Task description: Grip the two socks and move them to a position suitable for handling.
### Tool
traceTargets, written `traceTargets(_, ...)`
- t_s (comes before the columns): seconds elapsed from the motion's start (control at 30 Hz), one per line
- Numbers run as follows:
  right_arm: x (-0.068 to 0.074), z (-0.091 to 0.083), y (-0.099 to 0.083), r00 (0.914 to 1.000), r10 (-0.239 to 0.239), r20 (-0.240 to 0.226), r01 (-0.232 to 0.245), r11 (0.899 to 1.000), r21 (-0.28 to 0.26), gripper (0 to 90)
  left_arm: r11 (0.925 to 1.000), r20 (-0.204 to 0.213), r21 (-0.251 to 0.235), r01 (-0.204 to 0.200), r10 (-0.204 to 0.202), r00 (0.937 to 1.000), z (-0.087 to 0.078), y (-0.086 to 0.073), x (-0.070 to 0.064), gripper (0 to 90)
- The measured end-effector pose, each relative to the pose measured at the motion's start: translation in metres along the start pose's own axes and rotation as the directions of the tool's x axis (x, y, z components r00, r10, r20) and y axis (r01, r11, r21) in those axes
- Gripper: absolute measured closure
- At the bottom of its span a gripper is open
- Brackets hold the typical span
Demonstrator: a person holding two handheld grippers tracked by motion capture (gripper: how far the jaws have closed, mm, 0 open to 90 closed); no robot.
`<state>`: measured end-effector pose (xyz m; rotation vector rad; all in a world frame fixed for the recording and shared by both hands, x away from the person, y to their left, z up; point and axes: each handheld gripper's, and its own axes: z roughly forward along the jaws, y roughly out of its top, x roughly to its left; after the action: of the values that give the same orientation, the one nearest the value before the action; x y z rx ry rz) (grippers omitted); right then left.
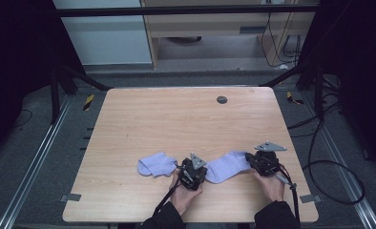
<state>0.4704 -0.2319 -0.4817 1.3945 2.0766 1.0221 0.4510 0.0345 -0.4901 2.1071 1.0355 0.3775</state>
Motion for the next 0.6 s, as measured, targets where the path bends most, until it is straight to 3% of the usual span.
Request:
traceTargets(0.17, 0.010, -0.018, -0.008, 0.9993, -0.037, 0.008, 0.037, 0.999, -0.012, 88.4, 0.9999, -0.002, -0.007, -0.011, 0.011, 0.9999, 0.006, 0.008, 0.005, 89.0)
traceTargets(0.23, 0.012, -0.023, -0.012, 0.9997, -0.024, 0.003, 0.024, 1.000, -0.010, 88.3, 0.9998, -0.004, -0.005, -0.018, 0.018, 0.9998, 0.010, 0.011, 0.005, 89.0)
traceTargets(0.43, 0.016, -0.026, -0.025, 0.9988, -0.038, 0.032, 0.036, 0.998, 0.053, 87.4, 0.9994, -0.009, 0.004, -0.035, 0.035, 0.9993, 0.018, 0.011, 0.006, 88.6)
traceTargets(0.6, 0.012, -0.030, -0.028, 0.9989, -0.022, 0.041, 0.021, 1.000, 0.015, 76.2, 0.9991, 0.002, -0.030, -0.030, 0.030, 0.9995, 0.009, 0.013, 0.010, 75.9)
